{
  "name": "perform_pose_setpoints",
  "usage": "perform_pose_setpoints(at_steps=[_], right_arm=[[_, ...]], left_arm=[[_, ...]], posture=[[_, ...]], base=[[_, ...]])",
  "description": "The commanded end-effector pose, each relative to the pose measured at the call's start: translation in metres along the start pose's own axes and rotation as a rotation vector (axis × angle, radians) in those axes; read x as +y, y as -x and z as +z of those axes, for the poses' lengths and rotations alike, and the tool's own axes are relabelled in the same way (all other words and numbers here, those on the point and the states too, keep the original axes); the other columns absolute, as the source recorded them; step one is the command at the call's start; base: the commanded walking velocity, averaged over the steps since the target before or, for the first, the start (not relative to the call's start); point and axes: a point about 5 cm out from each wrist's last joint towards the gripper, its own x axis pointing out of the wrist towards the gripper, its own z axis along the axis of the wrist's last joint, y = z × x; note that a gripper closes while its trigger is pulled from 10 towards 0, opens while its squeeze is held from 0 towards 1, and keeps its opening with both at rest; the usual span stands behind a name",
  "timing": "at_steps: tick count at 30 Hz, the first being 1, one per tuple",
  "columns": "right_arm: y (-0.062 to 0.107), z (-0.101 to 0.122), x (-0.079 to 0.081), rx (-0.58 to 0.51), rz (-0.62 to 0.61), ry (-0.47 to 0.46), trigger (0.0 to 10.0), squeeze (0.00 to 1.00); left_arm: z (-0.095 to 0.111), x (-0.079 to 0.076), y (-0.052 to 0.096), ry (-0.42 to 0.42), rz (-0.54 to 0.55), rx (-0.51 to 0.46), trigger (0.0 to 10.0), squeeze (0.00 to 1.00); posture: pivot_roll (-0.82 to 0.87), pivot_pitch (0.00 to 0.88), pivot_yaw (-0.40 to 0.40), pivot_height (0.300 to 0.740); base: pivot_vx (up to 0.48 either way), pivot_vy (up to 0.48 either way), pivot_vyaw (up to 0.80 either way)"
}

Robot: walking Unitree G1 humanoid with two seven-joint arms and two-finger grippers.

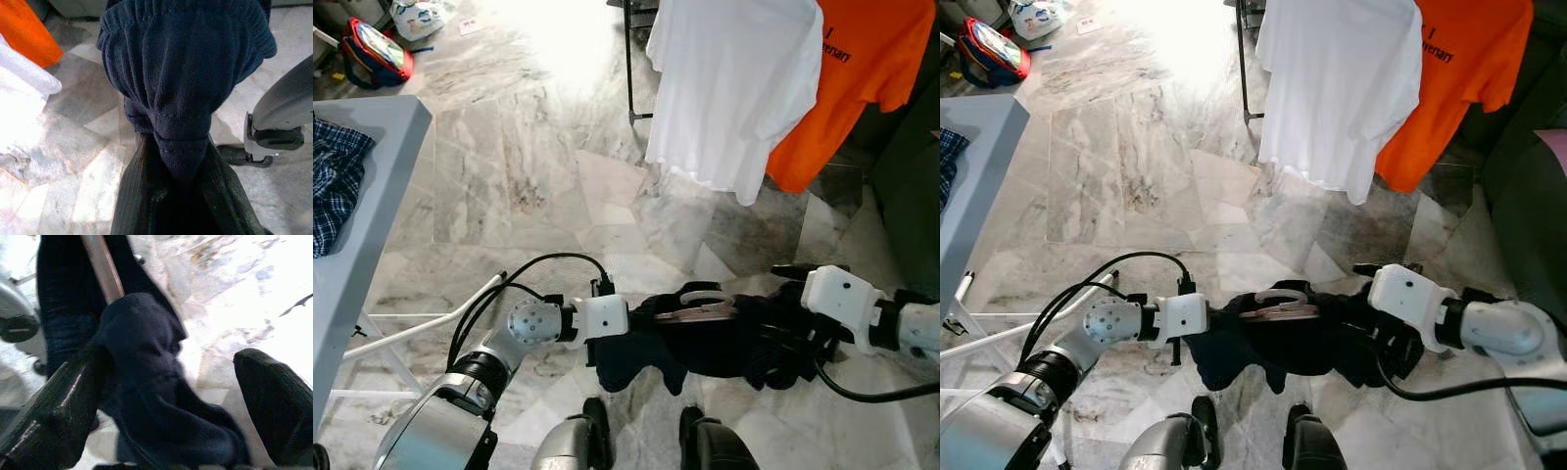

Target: Hang hanger

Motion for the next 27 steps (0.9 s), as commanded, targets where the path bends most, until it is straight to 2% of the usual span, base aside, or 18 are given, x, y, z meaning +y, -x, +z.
perform_pose_setpoints(at_steps=[1, 2, 3, 5, 6, 8, 14, 27], right_arm=[[-0.003, -0.006, 0.006, 0.011, 0.061, -0.025, 10.0, 0.00], [-0.004, -0.007, 0.005, 0.009, 0.071, -0.034, 8.4, 0.00], [-0.006, -0.008, 0.003, 0.010, 0.085, -0.048, 2.1, 0.00], [-0.007, -0.009, 0.003, 0.011, 0.091, -0.053, 2.1, 0.00], [-0.008, -0.011, 0.003, 0.023, 0.116, -0.061, 0.3, 0.00], [-0.008, -0.013, 0.004, 0.046, 0.151, -0.061, 0.0, 0.00], [-0.011, -0.018, -0.003, 0.056, 0.166, -0.068, 0.0, 0.00], [-0.014, -0.026, -0.002, 0.102, 0.225, -0.054, 0.0, 0.00]], left_arm=[[0.005, 0.000, -0.001, -0.033, -0.013, -0.024, 0.0, 0.00], [0.005, 0.001, -0.001, -0.035, -0.015, -0.029, 0.0, 0.00], [0.007, 0.001, -0.002, -0.039, -0.018, -0.037, 0.0, 0.00], [0.007, 0.001, -0.002, -0.041, -0.019, -0.040, 0.0, 0.00], [0.008, 0.001, -0.002, -0.043, -0.020, -0.041, 0.0, 0.00], [0.008, 0.001, -0.002, -0.047, -0.021, -0.041, 0.0, 0.00], [0.009, 0.003, -0.002, -0.055, -0.020, -0.048, 0.0, 0.00], [0.013, 0.002, -0.004, -0.082, -0.031, -0.070, 0.0, 0.00]], posture=[[-0.15, 0.305, 0.100, 0.740], [-0.15, 0.305, 0.101, 0.740], [-0.15, 0.305, 0.101, 0.740], [-0.15, 0.305, 0.101, 0.740], [-0.15, 0.305, 0.103, 0.740], [-0.15, 0.305, 0.103, 0.740], [-0.15, 0.305, 0.104, 0.740], [-0.14, 0.308, 0.104, 0.740]], base=[[0.000, 0.000, 0.00], [0.000, 0.000, 0.00], [0.000, 0.000, 0.00], [0.000, 0.000, 0.00], [0.000, 0.000, 0.00], [0.000, 0.000, 0.00], [0.000, 0.000, 0.00], [0.000, 0.000, 0.00]])
